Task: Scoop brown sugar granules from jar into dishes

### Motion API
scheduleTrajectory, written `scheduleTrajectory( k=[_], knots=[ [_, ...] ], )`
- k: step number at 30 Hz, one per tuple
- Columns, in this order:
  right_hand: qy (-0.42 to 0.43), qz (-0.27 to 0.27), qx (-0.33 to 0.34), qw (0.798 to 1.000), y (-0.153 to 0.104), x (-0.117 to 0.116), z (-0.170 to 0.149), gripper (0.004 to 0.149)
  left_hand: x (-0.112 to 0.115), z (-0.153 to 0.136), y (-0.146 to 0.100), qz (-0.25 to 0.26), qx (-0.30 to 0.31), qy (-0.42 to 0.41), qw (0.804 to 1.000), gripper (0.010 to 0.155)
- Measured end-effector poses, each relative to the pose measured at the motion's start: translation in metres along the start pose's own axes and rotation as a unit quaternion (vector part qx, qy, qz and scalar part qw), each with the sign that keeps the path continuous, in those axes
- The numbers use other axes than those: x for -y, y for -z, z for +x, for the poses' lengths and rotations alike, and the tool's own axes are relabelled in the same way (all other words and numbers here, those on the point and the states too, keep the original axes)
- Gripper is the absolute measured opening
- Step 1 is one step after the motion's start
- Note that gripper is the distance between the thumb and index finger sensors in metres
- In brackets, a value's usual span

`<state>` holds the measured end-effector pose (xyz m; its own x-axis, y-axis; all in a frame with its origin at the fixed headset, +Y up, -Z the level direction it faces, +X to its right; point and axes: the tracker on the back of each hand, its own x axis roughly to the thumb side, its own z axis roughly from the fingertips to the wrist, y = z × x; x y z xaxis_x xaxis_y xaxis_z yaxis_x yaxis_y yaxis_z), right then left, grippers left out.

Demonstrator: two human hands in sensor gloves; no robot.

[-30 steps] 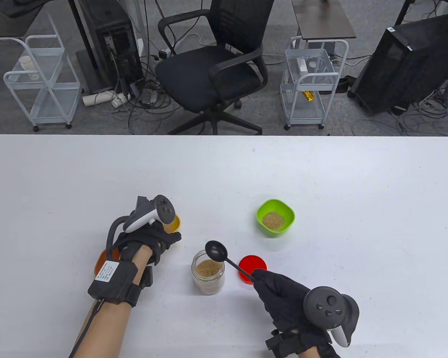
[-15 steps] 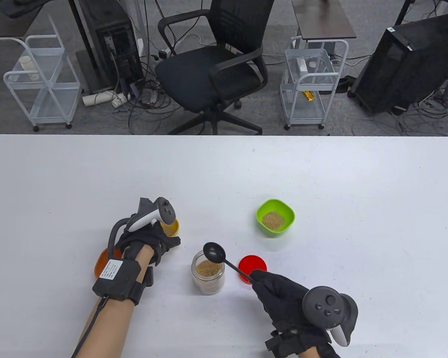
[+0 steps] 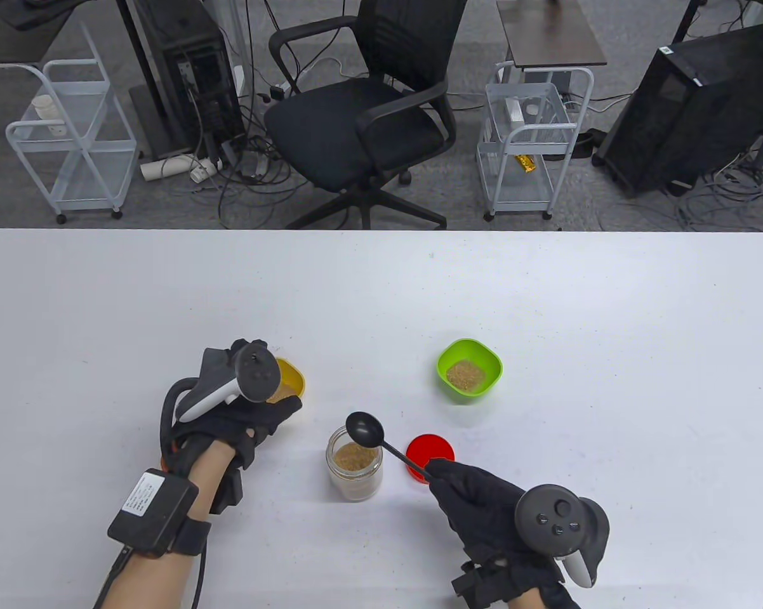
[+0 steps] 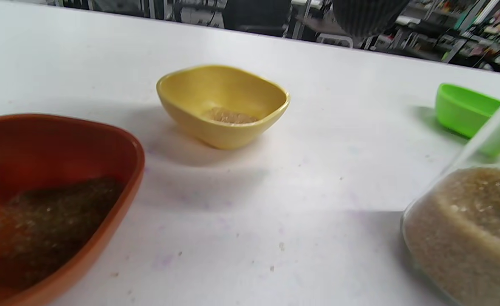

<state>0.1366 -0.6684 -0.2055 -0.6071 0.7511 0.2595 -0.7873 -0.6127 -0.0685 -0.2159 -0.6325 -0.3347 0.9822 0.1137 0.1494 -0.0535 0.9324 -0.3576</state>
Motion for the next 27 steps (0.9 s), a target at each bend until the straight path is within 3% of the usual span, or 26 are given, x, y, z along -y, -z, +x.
scheduleTrajectory(
  k=[3,12,19,27],
  knots=[
    [0.000,0.003,-0.002,1.000,0.001,0.000,0.000,0.041,-0.002,0.004,-0.018,0.041,0.017,0.018,0.999,0.097],
    [-0.011,-0.004,-0.012,1.000,0.000,-0.001,0.000,0.041,0.018,0.021,-0.054,0.060,0.045,0.053,0.996,0.097],
    [-0.015,-0.005,-0.019,1.000,0.001,-0.002,0.000,0.041,0.044,0.028,-0.063,0.071,0.058,0.062,0.994,0.095],
    [-0.020,-0.001,-0.021,1.000,0.003,-0.005,-0.001,0.041,0.056,0.019,-0.066,0.073,0.064,0.035,0.995,0.095]
  ],
)
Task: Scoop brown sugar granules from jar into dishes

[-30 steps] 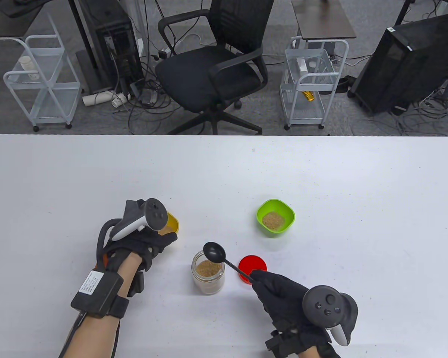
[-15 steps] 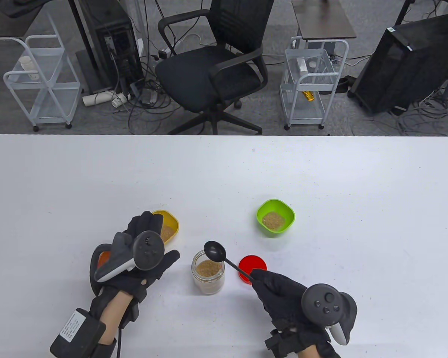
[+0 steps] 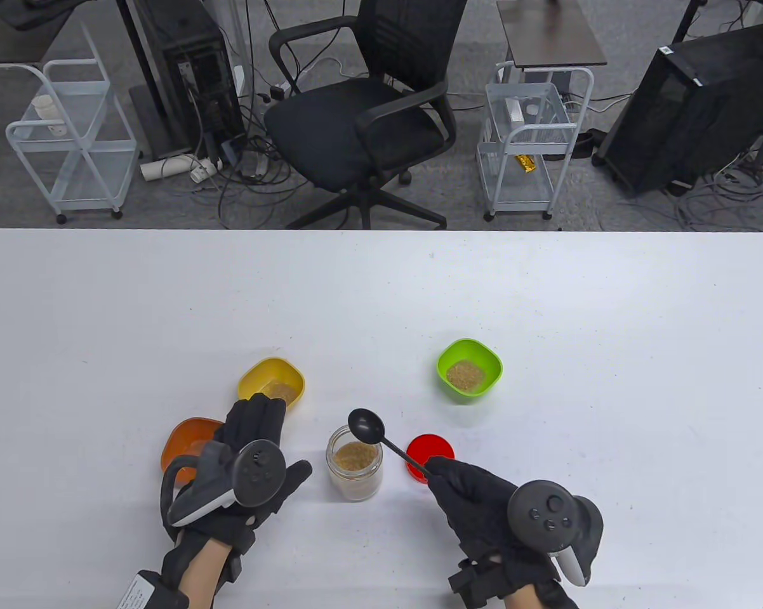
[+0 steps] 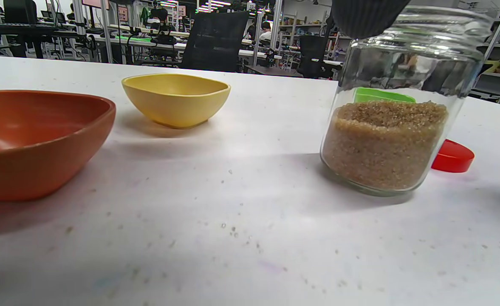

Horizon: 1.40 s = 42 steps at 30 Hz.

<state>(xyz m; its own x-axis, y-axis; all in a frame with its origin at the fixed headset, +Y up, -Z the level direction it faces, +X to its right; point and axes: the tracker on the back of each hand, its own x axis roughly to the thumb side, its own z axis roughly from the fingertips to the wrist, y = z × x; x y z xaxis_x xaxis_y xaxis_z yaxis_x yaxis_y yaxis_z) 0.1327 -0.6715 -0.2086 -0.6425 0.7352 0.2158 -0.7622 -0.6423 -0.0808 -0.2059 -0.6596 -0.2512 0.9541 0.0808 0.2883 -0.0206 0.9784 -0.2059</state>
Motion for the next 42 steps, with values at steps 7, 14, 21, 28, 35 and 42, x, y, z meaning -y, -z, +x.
scheduleTrajectory(
  k=[7,14,21,28,35,42],
  knots=[
    [-0.005,0.002,0.001,1.000,-0.001,-0.002,0.001,0.041,0.009,-0.005,-0.010,-0.003,0.004,-0.008,1.000,0.095],
    [-0.007,-0.014,-0.011,1.000,-0.001,0.001,-0.001,0.041,0.013,-0.002,-0.008,-0.013,0.013,-0.002,1.000,0.095],
    [0.008,-0.168,-0.084,0.982,-0.004,0.028,-0.015,0.041,0.015,-0.001,-0.004,-0.030,0.014,0.005,0.999,0.096],
    [-0.002,-0.227,-0.160,0.961,-0.004,0.051,-0.035,0.041,0.016,0.001,-0.003,-0.040,0.017,0.004,0.999,0.096],
    [-0.095,-0.230,-0.224,0.942,0.009,0.071,-0.054,0.041,0.017,0.001,-0.003,-0.044,0.013,0.000,0.999,0.096],
    [-0.147,-0.205,-0.289,0.923,0.015,0.070,-0.083,0.041,0.019,0.001,0.000,-0.057,0.010,0.001,0.998,0.097]
  ],
)
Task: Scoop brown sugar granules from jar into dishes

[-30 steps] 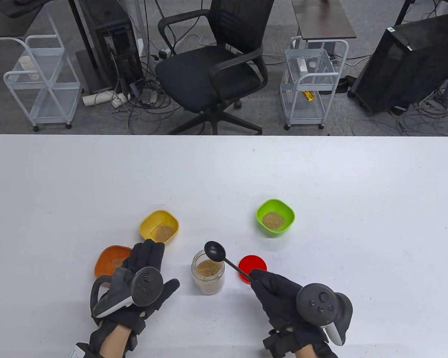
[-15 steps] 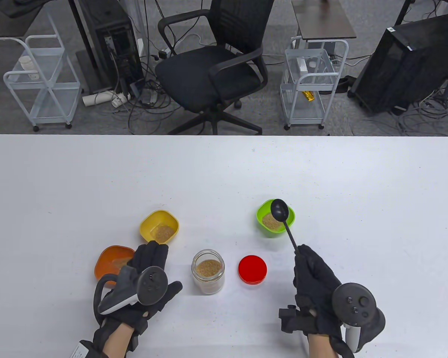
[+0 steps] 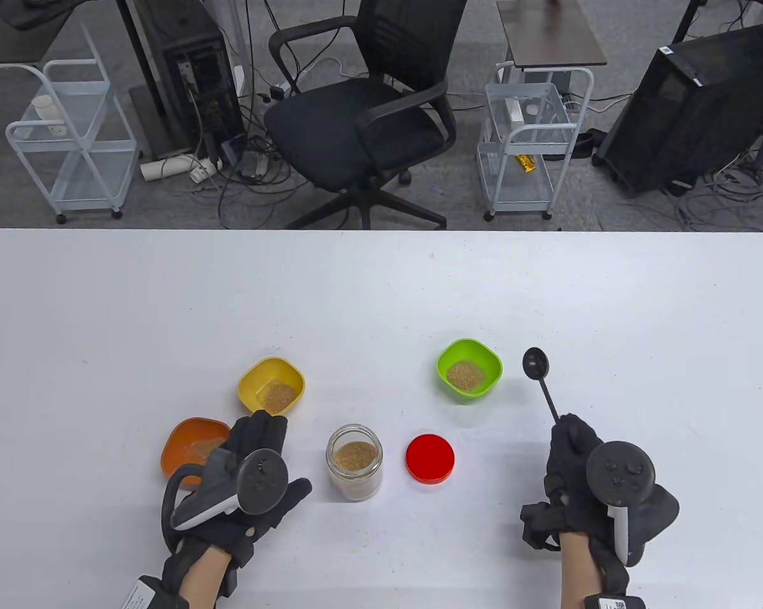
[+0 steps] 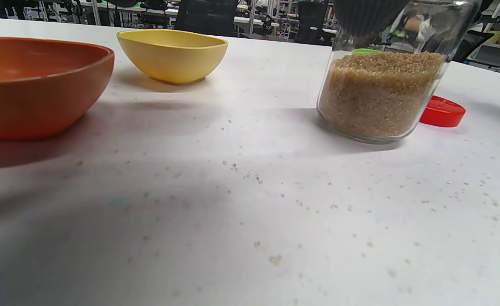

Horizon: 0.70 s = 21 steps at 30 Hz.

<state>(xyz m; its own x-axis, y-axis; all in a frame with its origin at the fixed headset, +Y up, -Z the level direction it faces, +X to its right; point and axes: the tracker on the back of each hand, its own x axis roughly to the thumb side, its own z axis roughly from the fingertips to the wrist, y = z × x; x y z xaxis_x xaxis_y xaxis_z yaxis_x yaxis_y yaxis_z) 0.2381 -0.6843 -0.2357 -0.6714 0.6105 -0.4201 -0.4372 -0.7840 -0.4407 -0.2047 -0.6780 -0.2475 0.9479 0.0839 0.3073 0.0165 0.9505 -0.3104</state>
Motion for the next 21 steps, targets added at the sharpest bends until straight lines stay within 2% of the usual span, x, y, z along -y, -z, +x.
scheduleTrajectory(
  k=[12,21],
  knots=[
    [-0.109,0.025,-0.030,0.993,0.001,-0.016,-0.003,0.040,0.001,-0.001,-0.001,-0.006,0.004,-0.006,1.000,0.097],
    [-0.144,0.068,-0.059,0.985,0.002,-0.026,-0.006,0.039,0.002,-0.003,0.000,-0.009,0.003,-0.009,1.000,0.097]
  ],
)
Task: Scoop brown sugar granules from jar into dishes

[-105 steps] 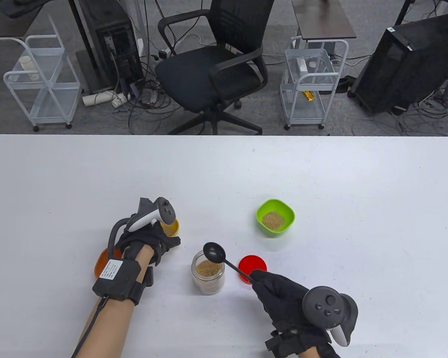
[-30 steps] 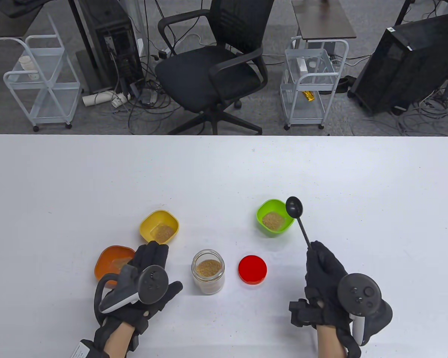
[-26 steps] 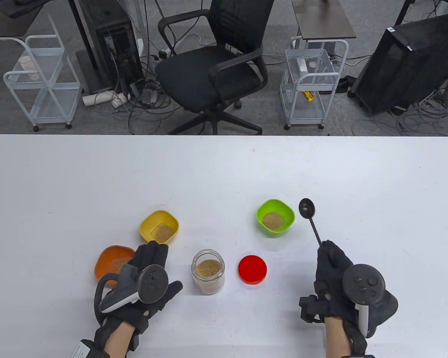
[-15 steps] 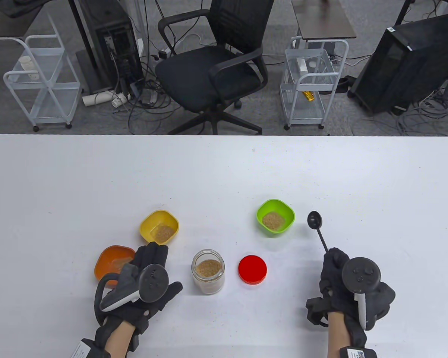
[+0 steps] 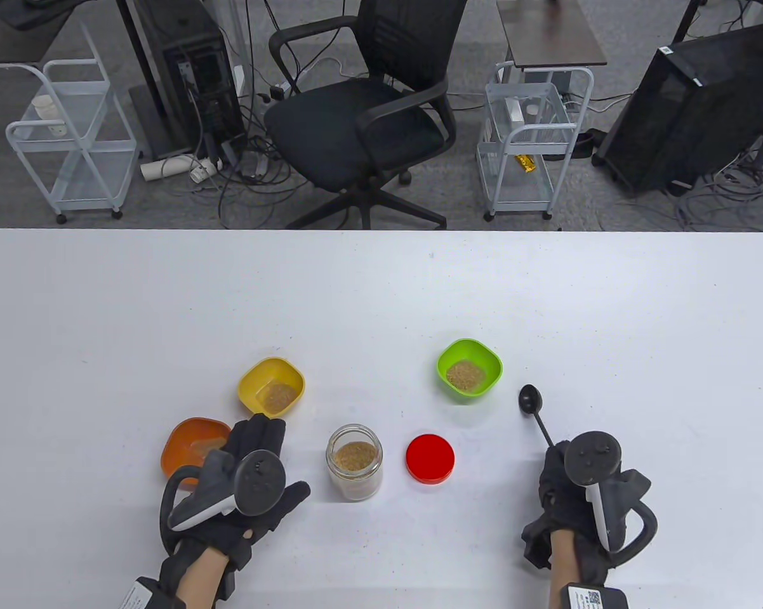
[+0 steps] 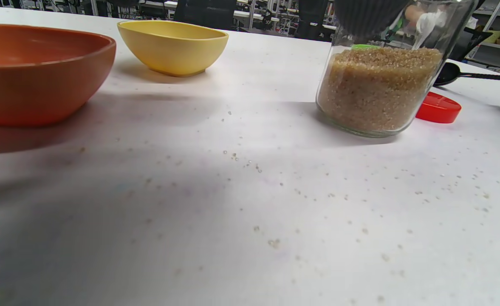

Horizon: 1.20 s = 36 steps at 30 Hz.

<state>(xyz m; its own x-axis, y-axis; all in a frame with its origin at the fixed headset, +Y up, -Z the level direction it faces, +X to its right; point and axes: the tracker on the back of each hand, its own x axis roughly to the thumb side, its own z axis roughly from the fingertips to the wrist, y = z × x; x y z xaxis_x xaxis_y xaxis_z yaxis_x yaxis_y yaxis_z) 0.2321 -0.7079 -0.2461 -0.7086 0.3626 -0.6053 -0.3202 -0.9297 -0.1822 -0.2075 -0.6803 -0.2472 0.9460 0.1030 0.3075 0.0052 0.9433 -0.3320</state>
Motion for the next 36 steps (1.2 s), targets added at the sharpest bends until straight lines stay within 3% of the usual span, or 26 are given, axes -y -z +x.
scheduleTrajectory(
  k=[6,24,36],
  knots=[
    [-0.041,0.055,-0.006,0.998,0.004,-0.009,0.001,0.038,0.001,0.000,0.000,-0.007,-0.001,0.000,1.000,0.097],
    [-0.082,0.023,0.000,0.996,0.003,-0.011,0.005,0.043,0.002,0.000,0.000,-0.015,-0.002,0.010,1.000,0.098],
    [-0.052,-0.019,0.114,0.992,-0.026,0.007,0.037,0.056,0.002,0.000,0.001,-0.018,-0.002,0.007,1.000,0.098]
  ],
)
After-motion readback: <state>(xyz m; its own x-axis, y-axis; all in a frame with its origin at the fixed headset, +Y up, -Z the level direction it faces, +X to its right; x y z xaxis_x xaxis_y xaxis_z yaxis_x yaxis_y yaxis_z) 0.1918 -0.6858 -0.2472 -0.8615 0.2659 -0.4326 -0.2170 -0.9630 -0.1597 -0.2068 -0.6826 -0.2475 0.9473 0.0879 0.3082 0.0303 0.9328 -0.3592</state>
